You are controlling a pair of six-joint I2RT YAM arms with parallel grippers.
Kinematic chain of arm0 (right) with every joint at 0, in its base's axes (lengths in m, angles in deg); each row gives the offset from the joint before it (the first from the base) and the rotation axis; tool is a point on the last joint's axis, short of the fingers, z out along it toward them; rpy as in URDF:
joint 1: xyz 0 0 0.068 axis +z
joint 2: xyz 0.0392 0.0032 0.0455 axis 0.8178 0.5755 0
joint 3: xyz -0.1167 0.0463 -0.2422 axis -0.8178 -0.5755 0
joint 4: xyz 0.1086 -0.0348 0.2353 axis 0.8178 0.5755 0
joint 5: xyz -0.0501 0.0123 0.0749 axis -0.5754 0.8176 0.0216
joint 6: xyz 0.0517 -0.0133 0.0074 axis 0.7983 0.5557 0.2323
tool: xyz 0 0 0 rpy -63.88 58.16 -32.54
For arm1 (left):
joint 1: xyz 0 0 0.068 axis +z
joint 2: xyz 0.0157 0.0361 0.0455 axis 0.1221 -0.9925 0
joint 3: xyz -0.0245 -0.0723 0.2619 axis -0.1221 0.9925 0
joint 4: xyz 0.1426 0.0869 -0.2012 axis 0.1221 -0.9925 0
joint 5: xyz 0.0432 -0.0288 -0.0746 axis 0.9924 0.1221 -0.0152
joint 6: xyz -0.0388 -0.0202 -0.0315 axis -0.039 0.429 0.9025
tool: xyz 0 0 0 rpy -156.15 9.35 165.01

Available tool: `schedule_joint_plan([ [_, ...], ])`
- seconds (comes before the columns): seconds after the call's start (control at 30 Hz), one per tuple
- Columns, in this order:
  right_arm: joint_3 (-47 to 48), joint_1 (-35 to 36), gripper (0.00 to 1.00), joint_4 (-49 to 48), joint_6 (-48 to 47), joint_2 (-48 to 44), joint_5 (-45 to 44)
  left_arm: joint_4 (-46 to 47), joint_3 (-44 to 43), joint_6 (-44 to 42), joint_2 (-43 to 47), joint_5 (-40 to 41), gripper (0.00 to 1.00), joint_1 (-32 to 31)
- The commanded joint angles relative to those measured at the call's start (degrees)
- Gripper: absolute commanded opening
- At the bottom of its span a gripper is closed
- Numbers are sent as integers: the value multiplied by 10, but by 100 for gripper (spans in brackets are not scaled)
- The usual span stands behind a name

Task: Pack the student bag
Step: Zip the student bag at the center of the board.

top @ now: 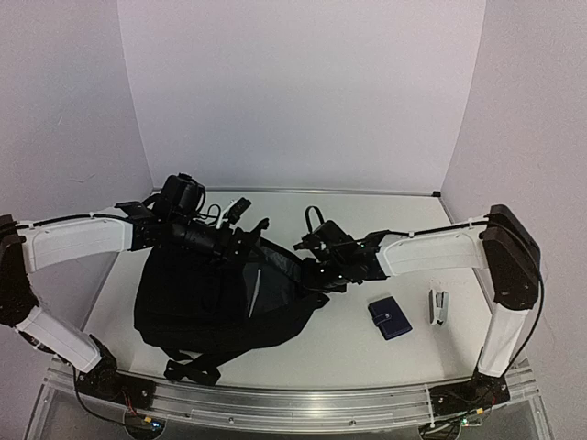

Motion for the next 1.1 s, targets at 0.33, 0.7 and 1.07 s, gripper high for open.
schedule_joint_plan([
  [0.33,-158,-58,42,-13,53,-242,-64,-117,-61,-21,56,90,89,65],
  [0.7,-33,-60,59,-18,-11,-232,32,-203,-45,-57,51,207,96,258],
  [1.07,47,-58,55,-237,101,-66,206,-198,-102,-115,-71,269,99,271],
])
